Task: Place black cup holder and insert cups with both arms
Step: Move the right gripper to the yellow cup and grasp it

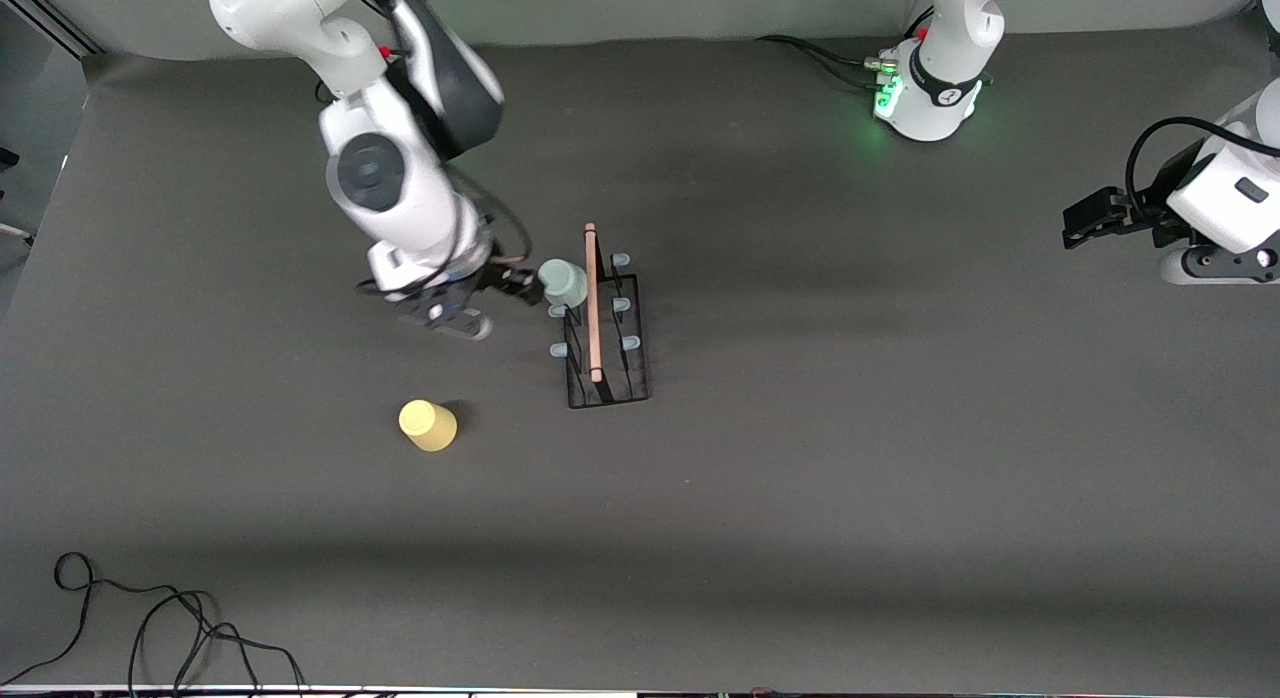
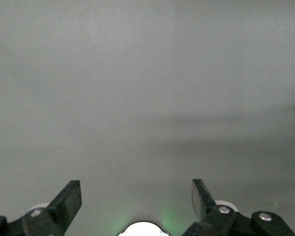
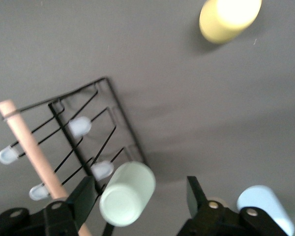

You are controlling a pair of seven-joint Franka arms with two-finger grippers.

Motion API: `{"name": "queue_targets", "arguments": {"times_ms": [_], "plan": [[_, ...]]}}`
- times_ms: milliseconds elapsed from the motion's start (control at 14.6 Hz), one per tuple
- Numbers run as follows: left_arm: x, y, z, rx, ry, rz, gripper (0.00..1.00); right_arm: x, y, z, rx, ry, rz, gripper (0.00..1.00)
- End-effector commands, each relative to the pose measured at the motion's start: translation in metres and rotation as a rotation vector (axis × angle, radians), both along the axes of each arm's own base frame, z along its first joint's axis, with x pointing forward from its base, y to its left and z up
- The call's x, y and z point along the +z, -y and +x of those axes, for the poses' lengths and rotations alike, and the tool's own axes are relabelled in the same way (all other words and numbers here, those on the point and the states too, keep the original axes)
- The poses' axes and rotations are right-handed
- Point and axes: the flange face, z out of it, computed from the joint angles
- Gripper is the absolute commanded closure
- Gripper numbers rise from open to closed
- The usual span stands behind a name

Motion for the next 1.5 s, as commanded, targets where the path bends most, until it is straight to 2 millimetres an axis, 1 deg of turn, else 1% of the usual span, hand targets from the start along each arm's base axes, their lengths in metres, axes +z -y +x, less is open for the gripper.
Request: {"name": "queue_targets", "arguments": {"times_ms": [0, 68, 274, 410, 479, 616, 752, 821, 889, 1163, 1300, 1368, 1436], "plan": [[0.000, 0.000, 0.000, -0.006, 0.010, 0.017, 0.00, -0.008, 0.039, 0.039, 0.091, 0.019, -0.015, 0.06], [0.000, 0.001, 0.001, -0.007, 0.011, 0.016, 0.00, -0.018, 0.048, 0.050, 0.113, 0.024, -0.030, 0.00], [-0.001, 0.000, 0.000, -0.006, 0.012, 0.017, 0.00, -0.056, 0.096, 0.089, 0.128, 0.075, -0.061, 0.00], [-0.001, 0.000, 0.000, -0.005, 0.011, 0.016, 0.00, -0.085, 0.115, 0.103, 0.152, 0.101, -0.082, 0.00], [-0.001, 0.000, 0.000, -0.006, 0.012, 0.017, 0.00, -0.095, 0.122, 0.108, 0.145, 0.113, -0.083, 0.00], [-0.001, 0.000, 0.000, -0.005, 0.011, 0.016, 0.00, -0.117, 0.122, 0.111, 0.131, 0.116, -0.076, 0.00], [-0.001, 0.000, 0.000, -0.006, 0.012, 0.017, 0.00, -0.134, 0.123, 0.113, 0.136, 0.126, -0.081, 0.00], [-0.001, 0.000, 0.000, -0.006, 0.012, 0.017, 0.00, -0.139, 0.122, 0.113, 0.116, 0.124, -0.064, 0.00], [-0.001, 0.000, 0.000, -0.005, 0.010, 0.016, 0.00, -0.141, 0.120, 0.113, 0.101, 0.126, -0.044, 0.00], [-0.001, 0.000, 0.000, -0.006, 0.010, 0.017, 0.00, -0.169, 0.125, 0.111, 0.123, 0.106, -0.064, 0.00], [-0.001, 0.000, 0.000, -0.006, 0.012, 0.017, 0.00, -0.177, 0.125, 0.110, 0.123, 0.094, -0.071, 0.00], [-0.001, 0.000, 0.000, -0.005, 0.010, 0.016, 0.00, -0.181, 0.127, 0.109, 0.123, 0.087, -0.074, 0.06], [-0.001, 0.000, 0.000, -0.006, 0.010, 0.017, 0.00, -0.182, 0.126, 0.108, 0.126, 0.081, -0.074, 0.51]]}}
